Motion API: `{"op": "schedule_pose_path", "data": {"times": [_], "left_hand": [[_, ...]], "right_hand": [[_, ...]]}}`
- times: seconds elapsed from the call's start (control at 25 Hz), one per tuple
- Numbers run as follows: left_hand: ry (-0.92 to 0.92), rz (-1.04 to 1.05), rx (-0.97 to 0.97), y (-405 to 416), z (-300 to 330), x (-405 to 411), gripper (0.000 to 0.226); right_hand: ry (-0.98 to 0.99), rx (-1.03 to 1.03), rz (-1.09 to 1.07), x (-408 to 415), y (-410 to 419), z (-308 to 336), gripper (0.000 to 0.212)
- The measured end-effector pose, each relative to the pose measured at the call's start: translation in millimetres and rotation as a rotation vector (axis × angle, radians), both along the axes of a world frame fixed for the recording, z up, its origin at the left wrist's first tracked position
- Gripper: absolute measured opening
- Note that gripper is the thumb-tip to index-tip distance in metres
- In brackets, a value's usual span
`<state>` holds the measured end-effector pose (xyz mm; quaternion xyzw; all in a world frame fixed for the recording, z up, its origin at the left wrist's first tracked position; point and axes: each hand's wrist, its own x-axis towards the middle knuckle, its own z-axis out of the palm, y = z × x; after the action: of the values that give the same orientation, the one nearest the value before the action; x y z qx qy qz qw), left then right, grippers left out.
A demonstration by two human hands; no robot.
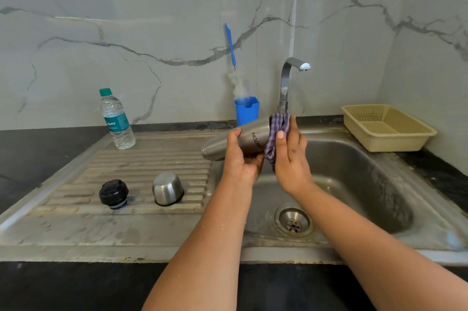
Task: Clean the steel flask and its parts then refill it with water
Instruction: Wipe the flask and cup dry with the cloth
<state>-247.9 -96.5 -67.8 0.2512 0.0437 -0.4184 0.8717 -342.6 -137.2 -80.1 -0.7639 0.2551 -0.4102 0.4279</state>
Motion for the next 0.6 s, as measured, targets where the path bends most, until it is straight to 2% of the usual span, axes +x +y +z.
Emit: {"op": "schedule_pose_path", "data": {"times": [0.16,0.24,0.4,0.48,0.56,0.6], "left_hand": [[-0.081,-0.122,0.045,-5,0,-13,0.05],[-0.09,-0.126,0.081,-6,1,-19,0.045],[-0.088,-0.04,0.098,-9,-4,-21,0.039],[-0.081,-0.07,0.085,-8,-6,-19,0.047],[-0.076,-0.132,0.09,-7,-5,-18,0.052],[-0.097,-0.145,0.095,-7,-3,-18,0.05]], "right_hand": [[0.007,-0.206,-0.059,-15,-24,19,0.052],[0.058,-0.133,-0.058,-16,-38,23,0.05],[0.137,0.158,-0.093,-7,-41,14,0.059],[0.179,0.07,-0.128,-5,-24,10,0.059],[0.106,-0.058,-0.125,-8,-13,15,0.058],[0.086,-0.044,-0.122,-9,-15,19,0.055]]}}
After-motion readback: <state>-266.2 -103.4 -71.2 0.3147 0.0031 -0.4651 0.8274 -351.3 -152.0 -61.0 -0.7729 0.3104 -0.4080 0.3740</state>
